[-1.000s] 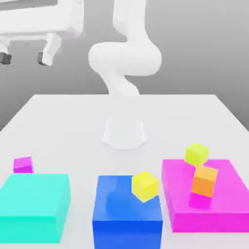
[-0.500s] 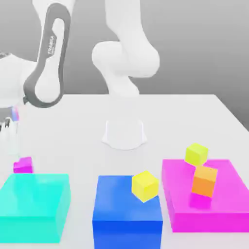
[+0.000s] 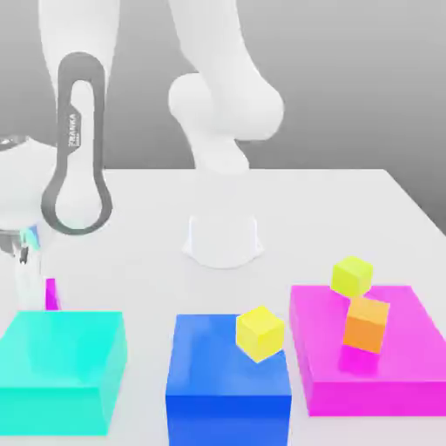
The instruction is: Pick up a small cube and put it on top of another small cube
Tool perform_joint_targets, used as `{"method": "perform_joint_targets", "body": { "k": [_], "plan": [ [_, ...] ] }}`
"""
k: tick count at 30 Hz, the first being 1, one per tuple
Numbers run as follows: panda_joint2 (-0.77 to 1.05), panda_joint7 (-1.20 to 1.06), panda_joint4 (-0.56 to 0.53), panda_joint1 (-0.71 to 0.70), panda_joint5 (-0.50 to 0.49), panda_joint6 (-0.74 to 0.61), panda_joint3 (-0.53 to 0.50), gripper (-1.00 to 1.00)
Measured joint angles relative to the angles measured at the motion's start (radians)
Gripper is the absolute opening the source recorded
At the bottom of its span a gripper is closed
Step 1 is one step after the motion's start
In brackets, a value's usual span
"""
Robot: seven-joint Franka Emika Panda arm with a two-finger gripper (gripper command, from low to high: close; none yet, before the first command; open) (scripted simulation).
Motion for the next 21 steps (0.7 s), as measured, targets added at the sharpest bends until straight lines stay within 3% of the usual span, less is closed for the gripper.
{"method": "perform_joint_targets", "body": {
  "k": [4,18,21],
  "plan": [
    [-0.085,0.016,0.007,0.027,-0.135,-0.083,-0.016,-1.0],
    [0.004,-0.602,0.265,0.112,-0.598,-0.264,0.068,-1.0],
    [-0.044,-0.525,0.269,0.171,-0.596,-0.317,0.114,-1.0]
  ]
}}
